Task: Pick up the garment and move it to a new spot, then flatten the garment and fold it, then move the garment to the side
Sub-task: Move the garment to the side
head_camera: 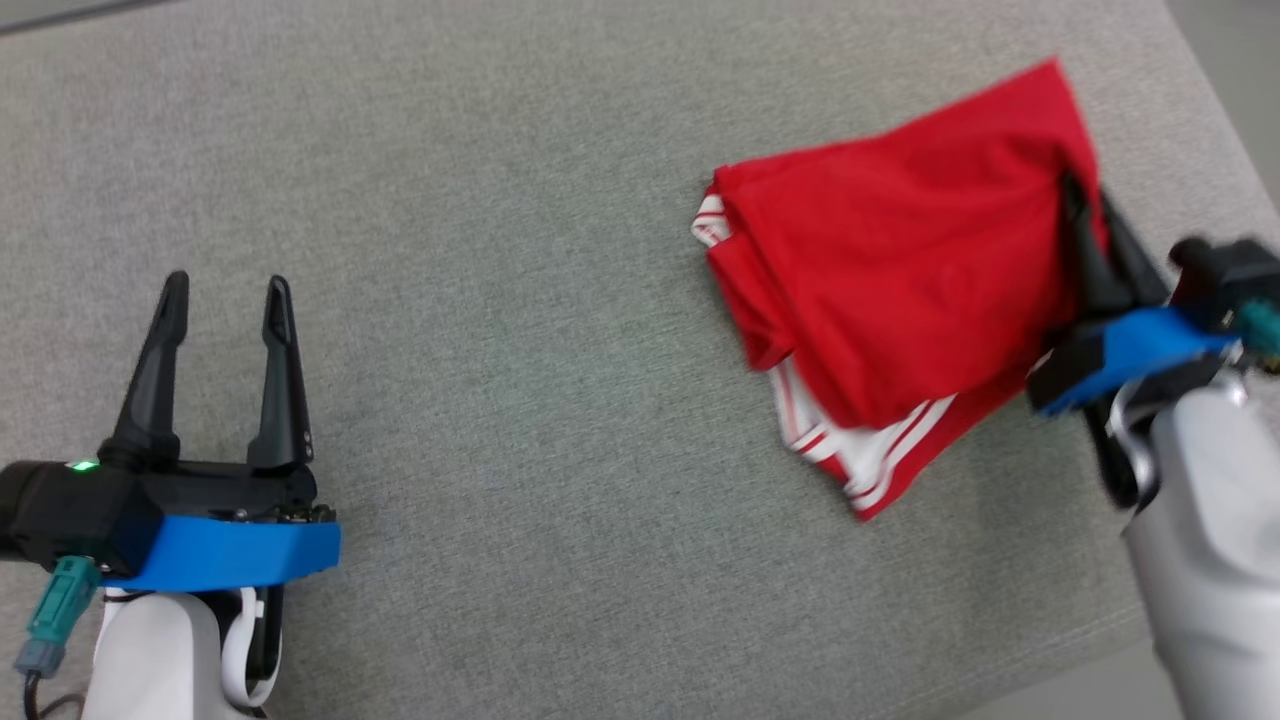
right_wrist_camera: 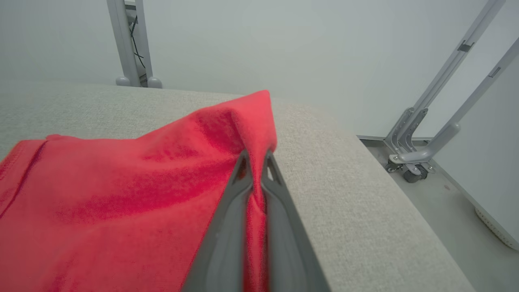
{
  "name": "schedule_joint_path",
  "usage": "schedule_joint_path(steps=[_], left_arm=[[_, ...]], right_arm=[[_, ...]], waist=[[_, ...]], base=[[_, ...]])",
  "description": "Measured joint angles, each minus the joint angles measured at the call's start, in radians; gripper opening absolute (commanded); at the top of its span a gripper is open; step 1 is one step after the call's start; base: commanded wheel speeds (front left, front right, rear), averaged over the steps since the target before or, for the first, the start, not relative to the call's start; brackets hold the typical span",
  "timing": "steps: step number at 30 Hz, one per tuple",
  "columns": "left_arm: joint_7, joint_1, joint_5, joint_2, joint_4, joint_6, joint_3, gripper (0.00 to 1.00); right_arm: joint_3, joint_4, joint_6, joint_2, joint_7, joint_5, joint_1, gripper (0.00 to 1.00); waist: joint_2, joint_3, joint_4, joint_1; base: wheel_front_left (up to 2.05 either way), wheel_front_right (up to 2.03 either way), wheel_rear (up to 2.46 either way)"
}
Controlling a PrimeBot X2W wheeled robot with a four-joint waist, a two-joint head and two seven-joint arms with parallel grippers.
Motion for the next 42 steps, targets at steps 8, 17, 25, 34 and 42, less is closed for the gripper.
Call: schedule_joint_path(steps=[8, 17, 25, 34, 42], left_arm=[[0.000, -0.049, 0.008, 0.017, -0.043, 0.000, -0.014, 1.00], [0.000, -0.121, 0.006, 0.031, -0.072, 0.000, -0.052, 1.00], [-0.003, -0.143, 0.002, 0.037, -0.098, -0.003, -0.055, 1.00], [-0.002, -0.122, 0.001, 0.024, -0.066, -0.003, -0.036, 1.00], [-0.002, -0.038, -0.010, 0.000, -0.029, -0.003, 0.015, 1.00]], right_arm=[[-0.056, -0.014, 0.000, -0.129, 0.074, -0.019, -0.194, 0.00], [-0.193, 0.073, 0.000, -0.302, 0.132, -0.034, -0.324, 0.00], [-0.263, 0.142, 0.000, -0.331, 0.138, -0.073, -0.363, 1.00], [-0.282, 0.144, 0.000, -0.282, 0.022, -0.126, -0.366, 1.00], [-0.204, 0.029, 0.000, -0.146, -0.021, -0.140, -0.263, 1.00]], waist=[[0.0000, 0.089, 0.031, 0.0000], [0.0000, 0.198, 0.085, 0.0001], [0.0000, 0.247, 0.111, 0.0001], [0.0000, 0.186, 0.115, 0.0000], [0.0000, 0.055, 0.130, -0.0001]], base=[[0.00, 0.00, 0.00], [0.00, 0.00, 0.00], [0.00, 0.00, 0.00], [0.00, 0.00, 0.00], [0.00, 0.00, 0.00]])
